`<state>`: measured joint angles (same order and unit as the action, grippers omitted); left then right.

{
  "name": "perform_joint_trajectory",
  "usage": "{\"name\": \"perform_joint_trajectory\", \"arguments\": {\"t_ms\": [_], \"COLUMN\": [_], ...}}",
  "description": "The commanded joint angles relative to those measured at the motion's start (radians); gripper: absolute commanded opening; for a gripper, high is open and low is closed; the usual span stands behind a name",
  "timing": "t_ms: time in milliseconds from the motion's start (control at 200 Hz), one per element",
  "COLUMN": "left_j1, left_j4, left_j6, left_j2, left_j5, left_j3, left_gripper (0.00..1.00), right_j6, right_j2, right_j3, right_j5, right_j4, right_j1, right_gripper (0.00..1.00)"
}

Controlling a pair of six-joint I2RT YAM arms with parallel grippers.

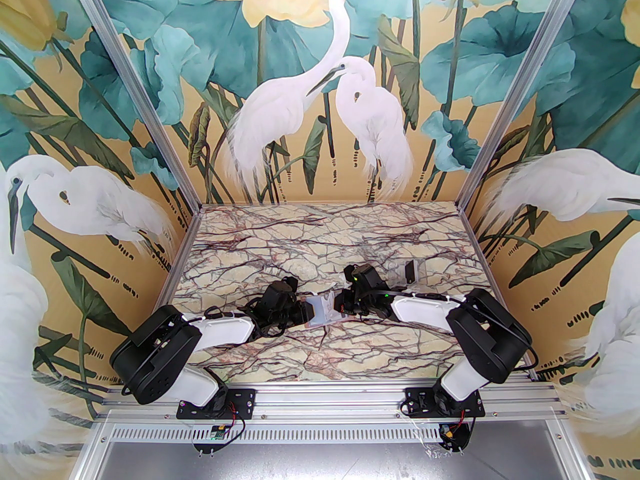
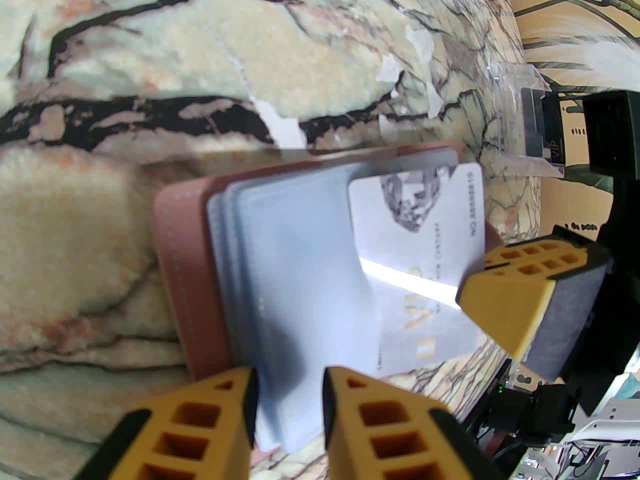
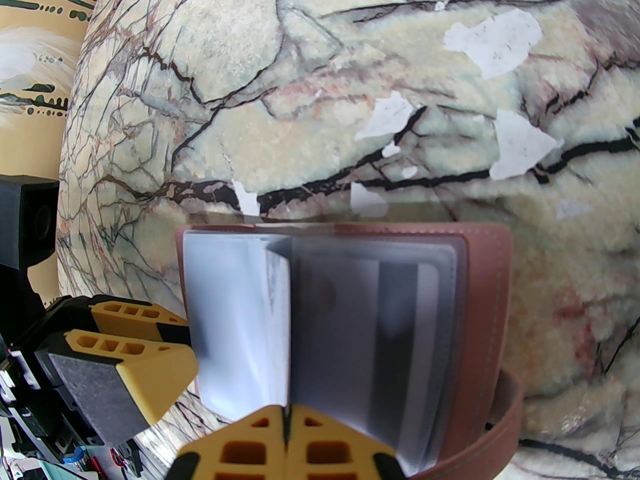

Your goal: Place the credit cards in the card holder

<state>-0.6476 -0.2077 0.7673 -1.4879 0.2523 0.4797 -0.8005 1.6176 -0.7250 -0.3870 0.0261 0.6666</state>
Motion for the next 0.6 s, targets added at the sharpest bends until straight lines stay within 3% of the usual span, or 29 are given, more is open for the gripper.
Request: {"name": "perform_joint_trajectory", "arguments": {"t_ms": [0, 595], "left_j1": [0.007, 0.006], "left_j4": [0.011, 0.009], "left_j6": [0.0, 0.0], "left_j2": [-0.026, -0.029], "left_j5": [-0.026, -0.025], "left_j3": [-0.013, -0.013], "left_gripper": [0.31, 0.31], "right_j6": [-0.014, -0.026], "right_j2": [0.03, 0.056], "right_j3": [0.013, 0.001], "right_j5": [-0.002, -0.006], "right_j4": [-0.06, -0.061], "right_j1": [0.009, 0.008], "right_gripper": [0.0, 0.0]}}
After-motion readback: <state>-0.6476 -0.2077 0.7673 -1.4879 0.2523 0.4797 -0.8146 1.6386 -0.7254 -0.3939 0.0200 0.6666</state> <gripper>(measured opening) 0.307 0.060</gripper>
